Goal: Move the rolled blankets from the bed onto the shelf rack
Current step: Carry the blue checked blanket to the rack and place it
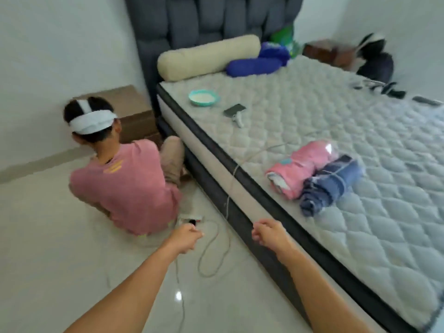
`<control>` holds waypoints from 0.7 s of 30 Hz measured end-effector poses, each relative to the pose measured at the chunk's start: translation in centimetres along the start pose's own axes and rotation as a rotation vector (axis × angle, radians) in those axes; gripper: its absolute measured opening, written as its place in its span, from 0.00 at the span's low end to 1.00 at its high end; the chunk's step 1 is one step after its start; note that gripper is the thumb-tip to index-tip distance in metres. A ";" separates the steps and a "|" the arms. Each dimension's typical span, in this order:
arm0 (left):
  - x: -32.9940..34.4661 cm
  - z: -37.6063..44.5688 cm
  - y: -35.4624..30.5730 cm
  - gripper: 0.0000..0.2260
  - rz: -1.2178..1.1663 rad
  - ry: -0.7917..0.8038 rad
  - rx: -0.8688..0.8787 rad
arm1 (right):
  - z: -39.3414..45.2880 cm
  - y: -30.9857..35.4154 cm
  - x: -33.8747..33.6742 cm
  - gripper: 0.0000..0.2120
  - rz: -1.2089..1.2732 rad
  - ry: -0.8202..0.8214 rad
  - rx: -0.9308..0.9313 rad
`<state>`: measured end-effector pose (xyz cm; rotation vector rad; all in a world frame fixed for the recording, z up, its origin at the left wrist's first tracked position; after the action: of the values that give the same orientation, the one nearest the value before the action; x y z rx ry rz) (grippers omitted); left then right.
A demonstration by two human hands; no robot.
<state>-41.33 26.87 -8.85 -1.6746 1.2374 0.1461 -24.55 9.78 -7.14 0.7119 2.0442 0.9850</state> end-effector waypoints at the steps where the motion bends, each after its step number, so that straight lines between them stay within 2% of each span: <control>1: 1.9 0.2 -3.3 0.08 0.018 0.050 0.065 | 0.9 -0.1 -3.3 0.08 0.085 -0.108 0.031; 5: 8.3 0.1 -14.5 0.08 0.028 0.225 0.289 | 3.4 -1.2 -11.8 0.07 0.309 -0.315 0.122; 8: 11.9 0.5 -20.2 0.06 0.010 0.332 0.350 | 5.0 -1.6 -14.8 0.07 0.385 -0.386 0.167; 12: 16.3 3.4 -24.7 0.05 -0.055 0.448 0.255 | 7.5 -1.2 -17.8 0.08 0.414 -0.466 0.200; 18: 20.3 7.1 -26.5 0.04 -0.131 0.542 -0.044 | 11.6 -1.6 -20.9 0.06 0.484 -0.576 0.271; 21: 21.8 8.3 -26.7 0.09 -0.116 0.558 -0.149 | 13.2 -2.9 -20.6 0.06 0.523 -0.573 0.347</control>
<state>-6.97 18.23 -8.97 -1.9876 1.5573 -0.3303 -2.68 -1.46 -7.32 1.5695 1.5503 0.5853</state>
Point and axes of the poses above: each hand's wrist, its own z-axis towards the middle knuckle, its own x-axis out of the palm, y = z × x, the point moved 1 cm from there along z, towards the middle knuckle, and after that the axes turned 12 degrees about -y, right-handed, at the moved point
